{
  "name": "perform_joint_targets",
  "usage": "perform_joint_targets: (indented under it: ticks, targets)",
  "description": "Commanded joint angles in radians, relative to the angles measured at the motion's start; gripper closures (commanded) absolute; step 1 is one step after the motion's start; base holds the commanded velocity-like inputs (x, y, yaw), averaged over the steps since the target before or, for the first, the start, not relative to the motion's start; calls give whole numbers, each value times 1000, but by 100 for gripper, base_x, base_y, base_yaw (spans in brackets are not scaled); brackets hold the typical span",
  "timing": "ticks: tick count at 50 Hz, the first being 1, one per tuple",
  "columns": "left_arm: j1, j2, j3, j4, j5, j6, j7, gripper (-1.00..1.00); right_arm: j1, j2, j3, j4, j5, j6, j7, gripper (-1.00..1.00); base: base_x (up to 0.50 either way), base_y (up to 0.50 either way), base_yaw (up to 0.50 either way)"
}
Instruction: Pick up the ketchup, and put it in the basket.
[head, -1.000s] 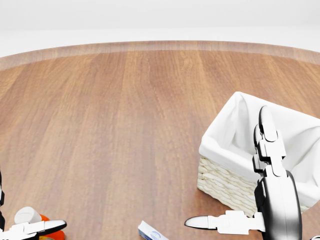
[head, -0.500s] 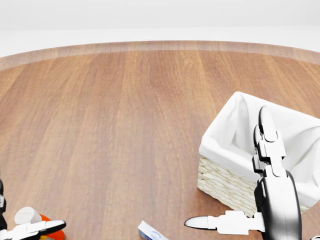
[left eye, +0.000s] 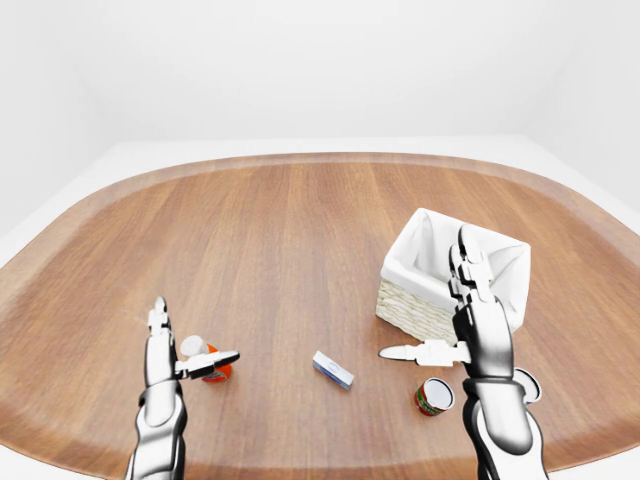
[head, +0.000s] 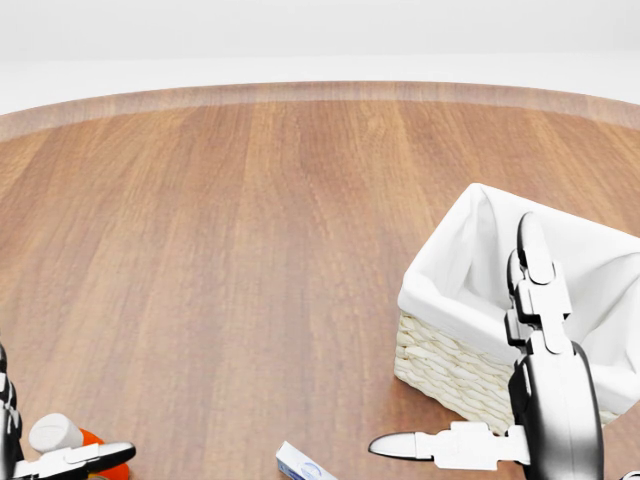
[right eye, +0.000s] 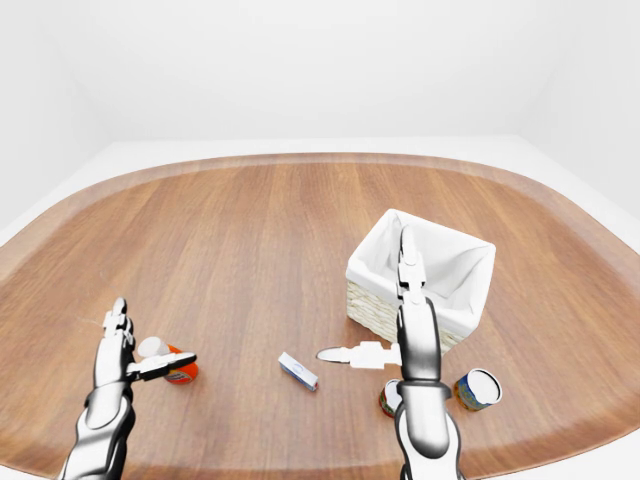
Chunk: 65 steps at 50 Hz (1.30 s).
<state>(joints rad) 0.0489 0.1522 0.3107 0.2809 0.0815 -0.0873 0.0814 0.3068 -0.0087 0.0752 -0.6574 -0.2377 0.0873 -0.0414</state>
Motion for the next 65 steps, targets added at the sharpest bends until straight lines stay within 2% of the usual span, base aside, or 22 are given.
perform_joint_targets:
  ticks: [1, 8, 18, 19, 20, 21, 22, 43, 50, 59, 65]
  targets:
    - [-32, 26, -10, 102, -6, 0, 28, -100, 1, 0, 2, -2, -2, 0, -2, -100, 0, 0, 0]
    - [-60, 41, -18, 174, -12, 0, 42, -100, 0, -1, 3, 3, -3, 0, -3, -100, 0, 0, 0]
    - [-65, 39, -39, 175, -13, 0, 46, -100, -4, -1, 3, 6, -3, 0, -3, -100, 0, 0, 0]
    - [-67, 39, -40, 179, -14, 0, 45, -88, -4, -1, 4, 6, -3, 0, -2, -100, 0, 0, 0]
    - [-68, 40, -40, 184, -15, 0, 44, 3, -4, -1, 4, 6, -4, 0, -3, -100, 0, 0, 0]
    - [-69, 40, -40, 192, -17, 0, 43, 61, -4, -1, 4, 6, -4, 0, -3, -100, 0, 0, 0]
    - [-69, 40, -42, 200, -17, 0, 42, 95, -4, -1, 5, 7, -5, 0, -3, -100, 0, 0, 0]
    - [-68, 38, -51, 200, -3, 0, 50, 94, -5, -1, 2, 14, -4, 0, -1, -100, 0, 0, 0]
    - [-42, 19, -54, 89, 1, 0, 36, 94, 0, -2, 7, 3, -6, 0, -1, -100, 0, 0, 0]
    - [-3, -31, -63, -161, 21, 0, -6, 95, -3, -2, 9, 11, -7, 0, -2, -100, 0, 0, 0]
    - [15, -69, -95, -357, 41, 0, -35, 95, -2, -3, 12, 7, -9, 0, -3, -100, 0, 0, 0]
